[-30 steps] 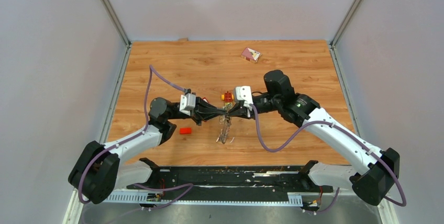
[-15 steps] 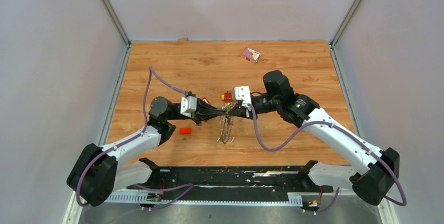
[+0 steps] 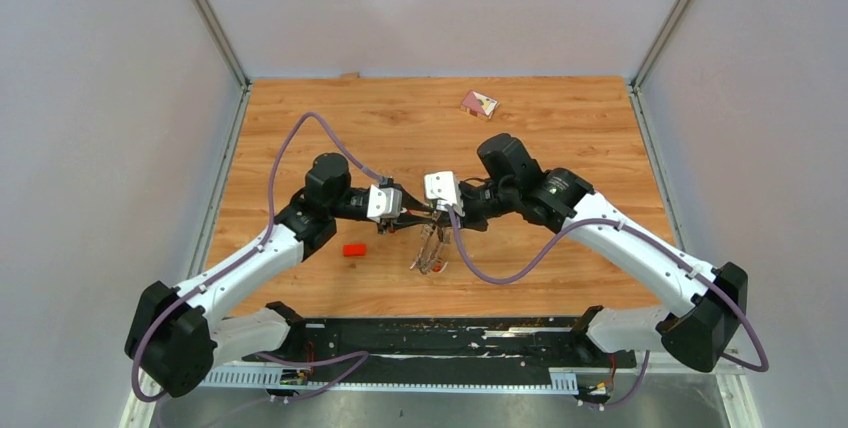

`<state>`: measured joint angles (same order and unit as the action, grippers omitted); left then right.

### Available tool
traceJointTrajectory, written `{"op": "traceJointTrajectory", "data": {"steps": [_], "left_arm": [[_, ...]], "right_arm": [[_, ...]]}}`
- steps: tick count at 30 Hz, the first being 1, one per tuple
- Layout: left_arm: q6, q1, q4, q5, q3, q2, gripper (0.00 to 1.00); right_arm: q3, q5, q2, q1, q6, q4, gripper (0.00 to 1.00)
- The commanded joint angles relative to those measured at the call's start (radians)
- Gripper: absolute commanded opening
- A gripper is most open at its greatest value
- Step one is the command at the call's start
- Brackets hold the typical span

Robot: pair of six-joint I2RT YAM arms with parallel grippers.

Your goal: Put the keys on the keyring

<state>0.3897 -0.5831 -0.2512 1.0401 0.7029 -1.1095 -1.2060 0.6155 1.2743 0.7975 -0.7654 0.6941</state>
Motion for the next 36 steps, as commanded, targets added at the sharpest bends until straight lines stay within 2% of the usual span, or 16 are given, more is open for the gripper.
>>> {"op": "traceJointTrajectory", "data": {"steps": [1,9,24,32,36], "left_arm": [[0.138,-0.012,0.142,-0.007,0.033,-0.003,0.30],[0.166,-0.019,0.167,-0.001,0.039,-0.016,0.24],[0.143,-0.035,0.111,-0.024,0.042,-0.004,0.28],[0.265,-0.036,0.288,-0.014,0.089,0.025,0.34],[0.272,-0.035,0.311,-0.006,0.114,0.030,0.35]], "right_arm": [[-0.070,-0.038,0.002,0.016,-0.018,0.022,0.00],[-0.080,-0.048,0.013,0.017,-0.009,0.024,0.00],[-0.078,-0.040,0.021,0.019,-0.012,0.037,0.00],[-0.078,-0.036,0.015,0.018,-0.029,0.064,0.00],[-0.073,-0.028,0.005,0.018,-0.035,0.065,0.00]]}}
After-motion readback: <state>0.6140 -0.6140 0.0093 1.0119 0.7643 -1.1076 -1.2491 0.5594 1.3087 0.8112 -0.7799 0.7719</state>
